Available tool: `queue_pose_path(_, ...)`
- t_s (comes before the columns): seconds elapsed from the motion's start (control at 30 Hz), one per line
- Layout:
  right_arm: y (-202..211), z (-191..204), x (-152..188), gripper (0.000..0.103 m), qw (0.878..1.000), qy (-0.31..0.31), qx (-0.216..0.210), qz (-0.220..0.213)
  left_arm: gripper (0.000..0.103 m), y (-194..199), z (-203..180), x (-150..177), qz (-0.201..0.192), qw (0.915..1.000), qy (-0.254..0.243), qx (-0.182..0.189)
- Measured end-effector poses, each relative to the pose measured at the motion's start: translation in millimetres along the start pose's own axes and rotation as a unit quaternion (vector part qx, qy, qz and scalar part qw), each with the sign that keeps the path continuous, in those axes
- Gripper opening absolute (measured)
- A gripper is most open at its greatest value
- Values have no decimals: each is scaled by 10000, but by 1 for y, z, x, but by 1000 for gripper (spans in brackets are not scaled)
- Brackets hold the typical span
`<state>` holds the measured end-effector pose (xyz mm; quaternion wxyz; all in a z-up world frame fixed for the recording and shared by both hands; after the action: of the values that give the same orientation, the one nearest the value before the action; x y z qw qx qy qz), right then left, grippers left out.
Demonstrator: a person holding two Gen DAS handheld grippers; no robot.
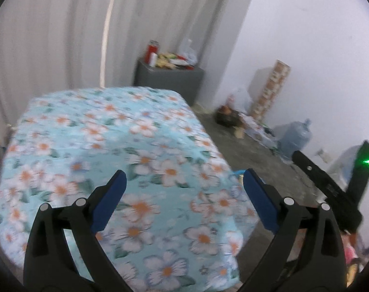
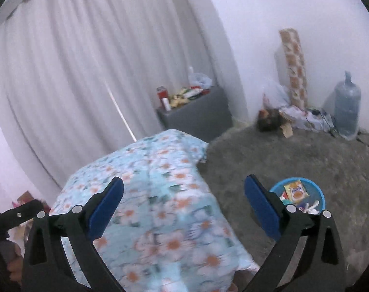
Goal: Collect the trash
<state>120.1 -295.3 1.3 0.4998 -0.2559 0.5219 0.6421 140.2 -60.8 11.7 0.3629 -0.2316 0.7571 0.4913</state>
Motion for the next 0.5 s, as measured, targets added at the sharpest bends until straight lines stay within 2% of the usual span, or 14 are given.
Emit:
queue_pose_path(0.2, 25, 45, 2, 97, 9982, 587, -26, -149, 94, 21, 9, 14, -185, 9989, -119, -426)
queue_pose_path(0.27, 27, 52, 5, 97, 9964, 812, 159, -155, 94, 24, 14, 20, -211, 9958, -284, -839)
queue_pose_path(0.37, 29, 65, 9, 97, 9902, 1303, 456, -193, 94, 26, 18, 27, -342, 9907, -467, -1235)
queue_pose_path(0.5, 34, 74, 14, 97, 9856, 1555, 623, -244, 94, 30, 23, 37, -343, 9899, -318, -1335)
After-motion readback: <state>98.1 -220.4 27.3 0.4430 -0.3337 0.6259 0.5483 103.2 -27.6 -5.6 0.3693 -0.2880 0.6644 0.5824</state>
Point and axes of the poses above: each gripper's, at about its wrist camera, not at the fingertips, and y roughly against the way its jaws point, z to its left, x to its underside, the point moved 9 cm from there along -y, roughly the way its jaws point, and after that the axes turned 2 degrees about -z, right-handed, at the moved point
